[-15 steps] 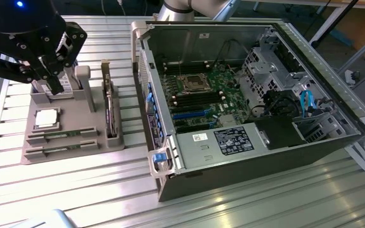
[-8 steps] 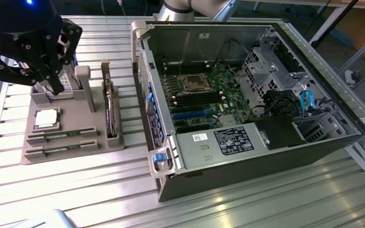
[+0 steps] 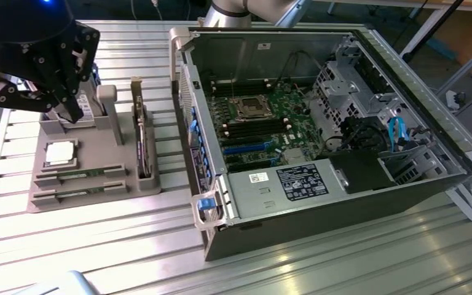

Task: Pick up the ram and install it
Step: 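Pick up the ram and move it above insertion slot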

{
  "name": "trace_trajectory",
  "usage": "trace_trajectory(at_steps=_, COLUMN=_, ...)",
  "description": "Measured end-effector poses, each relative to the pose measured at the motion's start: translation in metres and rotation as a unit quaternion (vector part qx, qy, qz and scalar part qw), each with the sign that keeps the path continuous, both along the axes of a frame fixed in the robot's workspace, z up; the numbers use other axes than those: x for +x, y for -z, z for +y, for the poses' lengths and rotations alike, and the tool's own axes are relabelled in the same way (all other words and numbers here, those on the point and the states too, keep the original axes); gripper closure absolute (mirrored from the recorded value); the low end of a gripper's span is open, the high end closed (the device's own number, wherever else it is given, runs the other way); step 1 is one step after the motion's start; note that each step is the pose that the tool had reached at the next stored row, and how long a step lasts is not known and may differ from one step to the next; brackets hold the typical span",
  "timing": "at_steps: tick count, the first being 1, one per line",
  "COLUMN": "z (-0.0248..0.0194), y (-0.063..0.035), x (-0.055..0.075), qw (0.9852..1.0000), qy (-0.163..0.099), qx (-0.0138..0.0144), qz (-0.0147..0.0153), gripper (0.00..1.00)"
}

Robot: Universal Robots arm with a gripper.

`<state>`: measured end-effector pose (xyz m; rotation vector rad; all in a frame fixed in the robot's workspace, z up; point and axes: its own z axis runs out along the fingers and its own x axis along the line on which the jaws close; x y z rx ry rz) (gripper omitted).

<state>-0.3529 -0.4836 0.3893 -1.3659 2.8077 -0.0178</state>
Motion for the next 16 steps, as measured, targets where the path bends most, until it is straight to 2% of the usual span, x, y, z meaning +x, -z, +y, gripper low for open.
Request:
trace_trajectory(at_steps=3, z=0.0, y=0.0, x=-0.0001, qw=0.9994, qy=-0.036, qx=-0.001, qz=0.0, gripper=0.9)
trace_trajectory(at_steps=4, z=0.0, y=0.0, x=-0.0001, qw=0.9985, qy=-0.054, qx=-0.0015, qz=0.0, gripper=0.9)
trace_trajectory(at_steps=7, z=0.0, y=0.0, x=-0.0002, qw=0.997, qy=-0.077, qx=-0.0023, qz=0.0, gripper=0.9)
trace_trajectory(at_steps=10, z=0.0, y=0.0, x=-0.0002, qw=0.9948, qy=-0.102, qx=-0.0032, qz=0.0, gripper=0.9)
trace_trajectory(at_steps=12, z=0.0, y=0.0, x=-0.0002, qw=0.9926, qy=-0.122, qx=-0.0038, qz=0.0, gripper=0.9)
trace_trajectory(at_steps=16, z=0.0, y=0.0001, x=-0.0003, qw=0.9864, qy=-0.164, qx=-0.0046, qz=-0.0001, gripper=0.9)
